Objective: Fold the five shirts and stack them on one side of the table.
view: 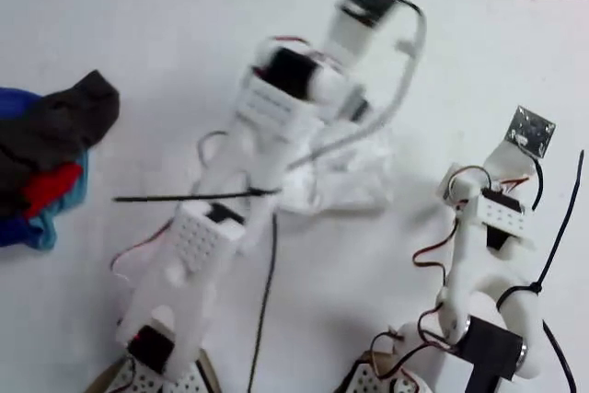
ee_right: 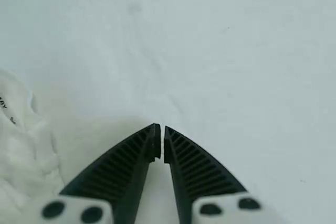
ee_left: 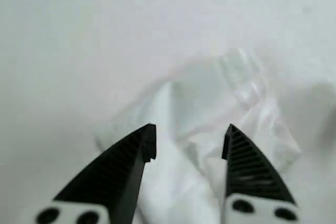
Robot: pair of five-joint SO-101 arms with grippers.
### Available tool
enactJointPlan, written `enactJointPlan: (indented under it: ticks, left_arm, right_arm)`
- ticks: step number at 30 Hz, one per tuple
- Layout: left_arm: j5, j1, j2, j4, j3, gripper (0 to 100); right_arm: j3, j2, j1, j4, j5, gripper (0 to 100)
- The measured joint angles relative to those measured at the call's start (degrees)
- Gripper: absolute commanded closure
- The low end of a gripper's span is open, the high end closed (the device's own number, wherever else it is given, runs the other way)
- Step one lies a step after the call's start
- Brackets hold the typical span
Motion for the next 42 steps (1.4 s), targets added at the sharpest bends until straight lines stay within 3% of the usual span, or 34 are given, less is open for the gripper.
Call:
enactJointPlan:
  ticks: [5,10,20,25,33,42]
  left_arm:
    - [0.18,-10.02,-0.62,0.26,0.26,97]
    - [0.00,-15.12,-10.11,0.26,9.58,97]
    - [-5.80,-26.81,-43.52,-0.53,56.88,97]
    - [-7.47,-35.16,-60.40,-10.90,85.36,97]
    - [-13.10,-44.40,-81.58,-36.13,130.64,97]
    - [-13.10,-51.34,-84.04,-50.90,149.98,97]
  right_arm:
    - [0.00,0.00,-2.99,0.00,0.00,97.8]
    - [0.00,0.00,-4.40,1.23,0.00,97.8]
    - [-0.35,0.00,-4.66,2.46,0.00,97.8]
    - [-5.27,-2.29,-5.89,11.34,3.96,97.8]
    - [-26.55,-1.23,-22.77,31.21,16.70,97.8]
    - [-60.22,26.90,-36.40,47.91,17.76,97.8]
